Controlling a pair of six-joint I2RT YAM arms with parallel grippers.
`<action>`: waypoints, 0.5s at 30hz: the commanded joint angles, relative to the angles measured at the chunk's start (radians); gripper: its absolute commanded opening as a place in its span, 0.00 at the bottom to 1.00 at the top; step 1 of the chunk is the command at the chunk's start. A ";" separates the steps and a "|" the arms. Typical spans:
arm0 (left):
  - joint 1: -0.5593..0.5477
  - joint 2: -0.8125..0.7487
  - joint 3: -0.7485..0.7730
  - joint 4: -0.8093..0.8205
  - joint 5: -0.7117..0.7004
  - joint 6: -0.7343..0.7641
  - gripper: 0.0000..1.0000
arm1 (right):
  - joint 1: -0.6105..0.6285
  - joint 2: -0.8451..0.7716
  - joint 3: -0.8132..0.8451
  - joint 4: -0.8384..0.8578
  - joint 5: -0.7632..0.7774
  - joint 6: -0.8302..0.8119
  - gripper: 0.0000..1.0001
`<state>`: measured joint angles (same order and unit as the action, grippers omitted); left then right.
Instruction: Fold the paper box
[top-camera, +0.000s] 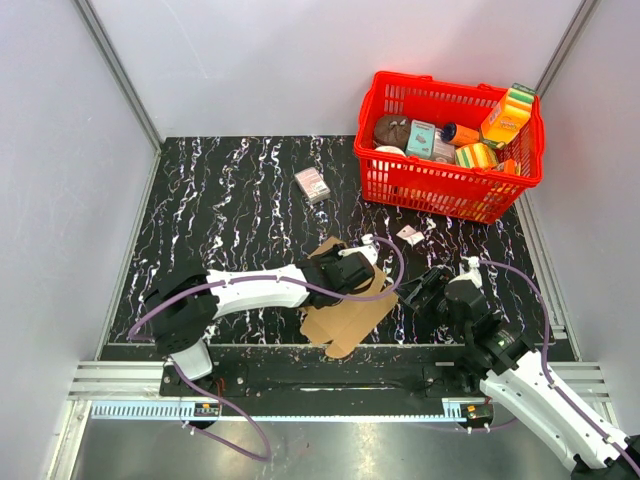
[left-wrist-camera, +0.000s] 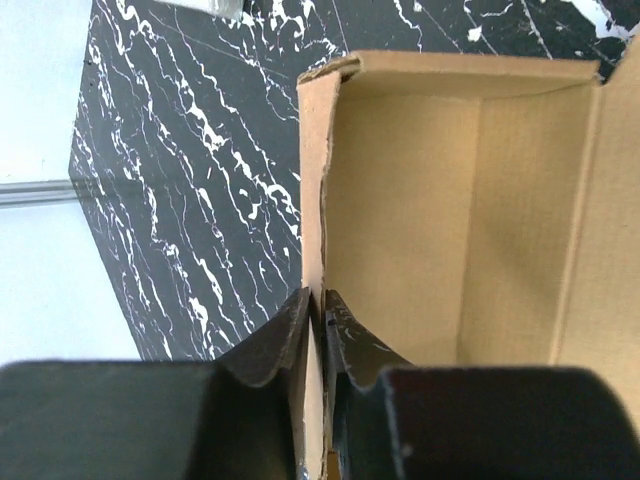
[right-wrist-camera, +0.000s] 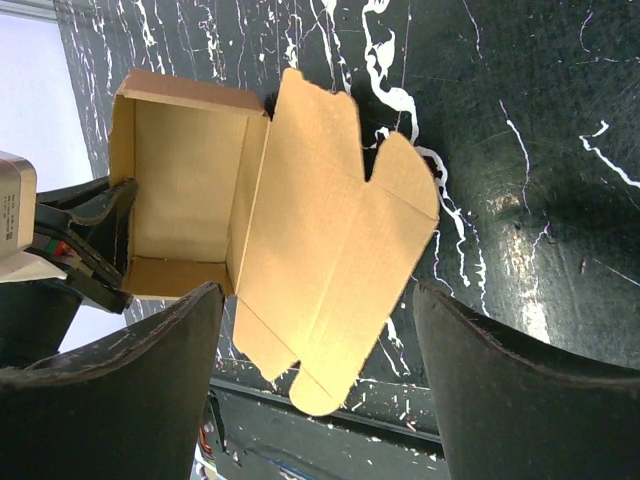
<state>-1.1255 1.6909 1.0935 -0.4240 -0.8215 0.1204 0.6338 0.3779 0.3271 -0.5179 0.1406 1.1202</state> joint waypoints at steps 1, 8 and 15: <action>0.010 -0.014 0.051 0.001 -0.015 0.008 0.13 | 0.000 -0.004 0.047 0.015 0.039 -0.011 0.82; 0.050 -0.048 0.042 -0.007 0.053 -0.025 0.03 | 0.000 0.062 0.216 -0.043 0.112 -0.144 0.83; 0.138 -0.105 -0.009 0.011 0.281 -0.161 0.00 | -0.002 0.139 0.438 -0.111 0.169 -0.313 0.85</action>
<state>-1.0328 1.6707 1.0981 -0.4324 -0.6945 0.0643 0.6338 0.4973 0.6594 -0.5869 0.2379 0.9318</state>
